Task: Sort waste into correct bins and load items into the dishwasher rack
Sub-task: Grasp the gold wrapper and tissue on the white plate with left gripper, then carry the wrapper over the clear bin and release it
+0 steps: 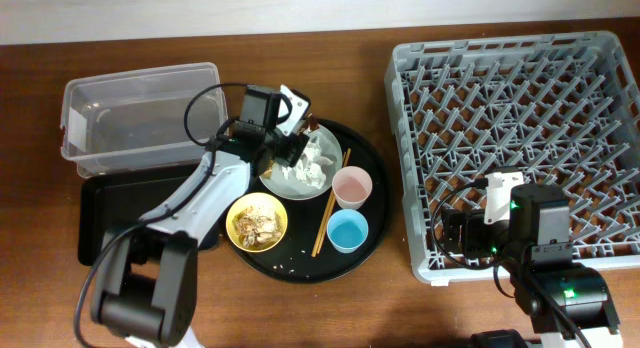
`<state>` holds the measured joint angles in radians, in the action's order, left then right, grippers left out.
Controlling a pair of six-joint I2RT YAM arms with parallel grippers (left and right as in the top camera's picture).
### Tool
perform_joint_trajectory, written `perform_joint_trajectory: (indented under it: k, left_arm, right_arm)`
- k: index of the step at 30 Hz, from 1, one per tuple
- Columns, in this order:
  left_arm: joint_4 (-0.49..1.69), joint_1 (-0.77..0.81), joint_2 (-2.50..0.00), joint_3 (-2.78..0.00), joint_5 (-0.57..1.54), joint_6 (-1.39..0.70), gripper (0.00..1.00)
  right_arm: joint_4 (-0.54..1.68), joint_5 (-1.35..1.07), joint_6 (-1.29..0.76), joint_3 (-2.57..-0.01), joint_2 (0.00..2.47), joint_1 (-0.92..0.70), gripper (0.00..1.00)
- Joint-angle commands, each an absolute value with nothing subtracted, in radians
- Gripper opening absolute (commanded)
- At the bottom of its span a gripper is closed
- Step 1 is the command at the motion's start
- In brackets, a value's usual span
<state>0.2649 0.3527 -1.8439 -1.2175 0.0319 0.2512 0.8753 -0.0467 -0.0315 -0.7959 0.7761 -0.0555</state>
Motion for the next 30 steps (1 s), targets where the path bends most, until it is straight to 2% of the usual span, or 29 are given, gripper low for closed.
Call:
perform_joint_trajectory:
  k: [1,2,6,8,10,12,17,23,26,28,30]
  left_arm:
    - [0.286,0.357,-1.893,-1.225,0.021,0.263,0.64]
    - [0.302,0.357,-1.900,-1.225,0.022,0.263,0.59]
    - [0.342,0.355,-1.943,-1.225,0.022,0.263,0.57]
    - [0.346,0.355,-1.966,-1.225,0.021,0.263,0.42]
    - [0.340,0.355,-1.966,-1.226,0.021,0.263,0.15]
    - [0.342,0.355,-1.951,-1.230,0.022,0.263,0.00]
    - [0.363,0.325,-1.764,-1.232,0.022,0.143,0.00]
    - [0.383,0.212,-1.591,-1.232,0.022,0.142,0.00]
    - [0.381,0.106,-1.520,-1.232,0.021,0.143,0.00]
    - [0.364,-0.040,-1.511,-1.232,0.022,0.143,0.00]
    - [0.364,-0.096,-1.526,-1.232,0.021,0.144,0.00]
  right_arm:
    - [0.876,-0.052,-0.042,-0.818,0.773,-0.051,0.99]
    - [0.876,-0.052,-0.042,-0.818,0.773,-0.051,0.99]
    - [0.876,-0.052,-0.042,-0.818,0.773,-0.051,0.99]
    - [0.876,-0.053,-0.042,-0.818,0.773,-0.051,0.99]
    - [0.876,-0.052,-0.042,-0.818,0.773,-0.051,0.99]
    - [0.876,-0.052,-0.042,-0.818,0.776,-0.051,0.99]
    - [0.876,-0.052,-0.042,-0.818,0.798,-0.051,0.99]
    - [0.875,-0.052,-0.042,-0.818,0.798,-0.051,0.99]
    - [0.875,-0.052,-0.042,-0.818,0.798,-0.051,0.99]
    - [0.875,-0.052,-0.042,-0.818,0.798,-0.051,0.99]
    - [0.875,-0.053,-0.042,-0.818,0.798,-0.051,0.99]
